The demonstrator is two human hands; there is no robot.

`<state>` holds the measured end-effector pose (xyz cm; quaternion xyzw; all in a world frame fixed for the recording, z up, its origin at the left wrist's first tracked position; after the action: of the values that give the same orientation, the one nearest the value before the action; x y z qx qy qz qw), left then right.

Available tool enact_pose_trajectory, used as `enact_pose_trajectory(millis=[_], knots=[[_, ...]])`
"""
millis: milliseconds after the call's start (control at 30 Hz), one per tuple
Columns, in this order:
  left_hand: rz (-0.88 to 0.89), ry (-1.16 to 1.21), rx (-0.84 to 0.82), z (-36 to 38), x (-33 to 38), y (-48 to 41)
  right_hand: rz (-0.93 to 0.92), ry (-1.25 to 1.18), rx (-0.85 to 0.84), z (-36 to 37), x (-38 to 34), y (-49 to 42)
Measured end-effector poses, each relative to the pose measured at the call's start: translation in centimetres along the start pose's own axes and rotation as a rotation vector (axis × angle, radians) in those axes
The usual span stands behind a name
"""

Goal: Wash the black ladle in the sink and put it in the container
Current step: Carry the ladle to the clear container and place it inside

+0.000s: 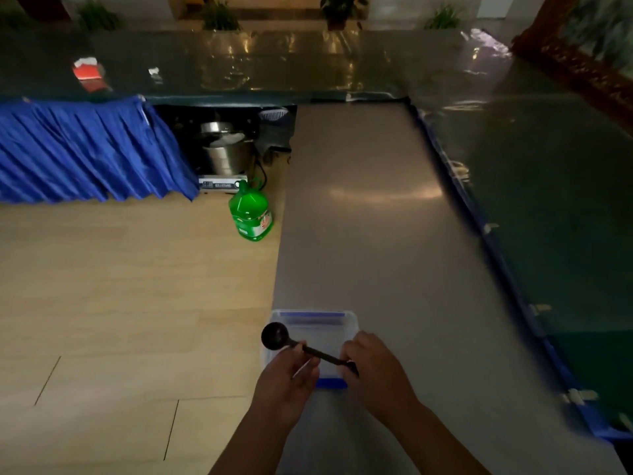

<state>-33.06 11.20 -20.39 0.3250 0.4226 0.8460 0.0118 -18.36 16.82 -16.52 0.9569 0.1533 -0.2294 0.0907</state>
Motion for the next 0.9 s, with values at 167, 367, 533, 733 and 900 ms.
enact_pose_trajectory(millis=[167,367,533,733,900], knots=[[-0.032,-0.021,-0.014,-1.2,0.7,-3.6,0.064,0.047,-0.065,2.7,-0.4,-2.4],[-0.129,-0.022,-0.011,-2.0,-0.4,-7.0,0.148,0.112,-0.148,5.7,0.6,-4.1],[-0.170,0.007,-0.041,-2.0,-0.6,-8.3,0.188,0.158,-0.177,6.7,1.3,-4.9],[-0.183,0.009,-0.066,-1.6,-0.8,-9.1,0.230,0.203,-0.232,7.8,1.6,-6.0],[-0.187,-0.002,-0.041,-1.3,-1.0,-9.6,0.251,0.230,-0.232,8.4,1.3,-6.6]])
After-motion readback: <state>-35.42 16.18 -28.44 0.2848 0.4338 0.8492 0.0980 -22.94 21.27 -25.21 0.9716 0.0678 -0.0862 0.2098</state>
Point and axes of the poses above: each hand's wrist, its own y-axis away from the middle knuckle, its own z-axis out of the palm, x = y × z, the point moved 5 cm from there along -y, towards the middle knuckle, and after that the axes turned 9 degrees about z, right-handed, at the moved point
